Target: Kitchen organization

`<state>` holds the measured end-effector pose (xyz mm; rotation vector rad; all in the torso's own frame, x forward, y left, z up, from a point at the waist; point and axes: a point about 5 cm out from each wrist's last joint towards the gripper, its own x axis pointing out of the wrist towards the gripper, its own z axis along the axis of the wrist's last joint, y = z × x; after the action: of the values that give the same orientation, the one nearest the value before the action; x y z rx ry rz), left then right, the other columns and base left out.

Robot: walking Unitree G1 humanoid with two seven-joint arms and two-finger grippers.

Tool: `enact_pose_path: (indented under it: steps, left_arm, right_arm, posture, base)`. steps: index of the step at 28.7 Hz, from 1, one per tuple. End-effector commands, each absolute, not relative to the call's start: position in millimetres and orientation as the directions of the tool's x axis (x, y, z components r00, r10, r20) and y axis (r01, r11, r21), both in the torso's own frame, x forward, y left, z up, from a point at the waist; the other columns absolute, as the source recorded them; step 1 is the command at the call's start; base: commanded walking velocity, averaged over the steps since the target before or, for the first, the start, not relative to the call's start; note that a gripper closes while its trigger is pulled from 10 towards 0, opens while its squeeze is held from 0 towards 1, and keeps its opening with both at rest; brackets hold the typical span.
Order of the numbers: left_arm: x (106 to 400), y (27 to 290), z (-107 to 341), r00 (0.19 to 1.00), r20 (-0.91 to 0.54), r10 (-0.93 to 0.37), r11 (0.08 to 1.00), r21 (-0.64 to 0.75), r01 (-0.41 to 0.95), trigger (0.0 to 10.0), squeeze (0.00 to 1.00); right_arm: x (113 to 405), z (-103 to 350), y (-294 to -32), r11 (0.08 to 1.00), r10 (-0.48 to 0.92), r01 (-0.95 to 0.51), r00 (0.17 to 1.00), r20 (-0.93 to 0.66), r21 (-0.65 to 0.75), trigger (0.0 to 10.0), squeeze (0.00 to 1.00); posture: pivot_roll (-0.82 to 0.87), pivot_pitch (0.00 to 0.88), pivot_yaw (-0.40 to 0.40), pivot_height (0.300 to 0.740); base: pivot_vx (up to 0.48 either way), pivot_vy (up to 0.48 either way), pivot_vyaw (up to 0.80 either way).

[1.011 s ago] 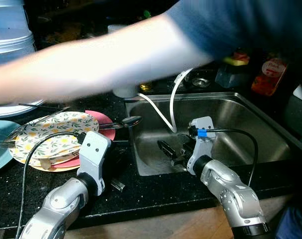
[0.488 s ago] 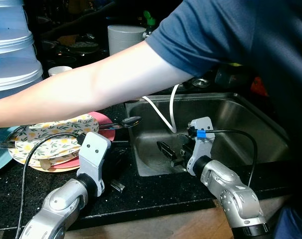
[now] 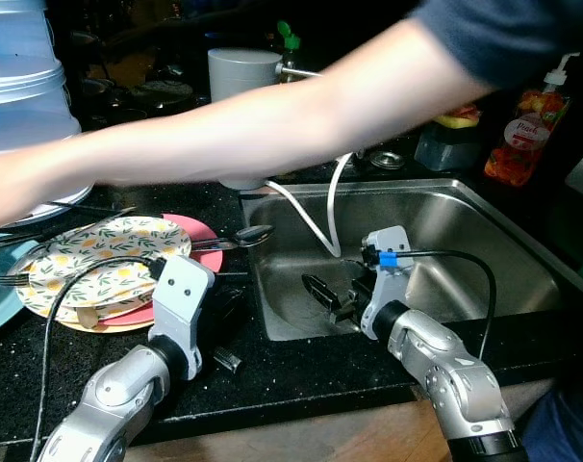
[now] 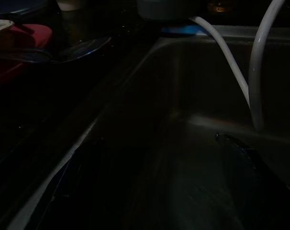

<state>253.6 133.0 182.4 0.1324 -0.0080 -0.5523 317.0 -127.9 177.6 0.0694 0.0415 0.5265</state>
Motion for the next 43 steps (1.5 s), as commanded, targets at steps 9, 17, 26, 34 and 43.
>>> enact_pose_path:
  steps: [9, 17, 26, 34, 43]
  left_arm:
    - [249, 118, 196, 0.771, 0.032, -0.635, 0.771, 0.09, 0.631, 10.0, 0.0]
    - [246, 103, 239, 0.684, 0.263, -0.68, 0.722, 0.081, 0.687, 10.0, 0.0]
    - [273, 125, 258, 0.816, 0.16, -0.555, 0.82, 0.271, 0.505, 10.0, 0.66]
    - [279, 152, 254, 0.882, -0.061, -0.468, 0.787, 0.425, 0.447, 10.0, 1.0]
    - [267, 160, 257, 0.837, -0.26, -0.481, 0.708, 0.448, 0.546, 10.0, 1.0]
  right_arm:
    - [323, 177, -137, 0.877, 0.48, -0.477, 0.876, -0.043, 0.064, 10.0, 0.0]
    - [331, 210, -142, 0.876, 0.429, -0.45, 0.891, 0.149, 0.175, 10.0, 0.0]
    - [335, 228, -141, 0.867, 0.435, -0.472, 0.874, 0.218, 0.161, 10.0, 0.0]
    - [335, 232, -133, 0.818, 0.546, -0.566, 0.82, 0.172, 0.104, 10.0, 0.0]
    - [336, 240, -132, 0.781, 0.6, -0.618, 0.782, 0.166, 0.091, 10.0, 0.0]
  posture:
    - [0.05, 0.033, -0.05, 0.74]
    - [0.05, 0.032, -0.05, 0.74]
    - [0.05, 0.027, -0.049, 0.74]
    - [0.05, 0.027, -0.053, 0.74]
    - [0.05, 0.027, -0.059, 0.74]
  base:
    - [0.0, 0.0, 0.0]
    - [0.0, 0.0, 0.0]
    - [0.0, 0.0, 0.0]
    - [0.0, 0.0, 0.0]
    - [0.0, 0.0, 0.0]
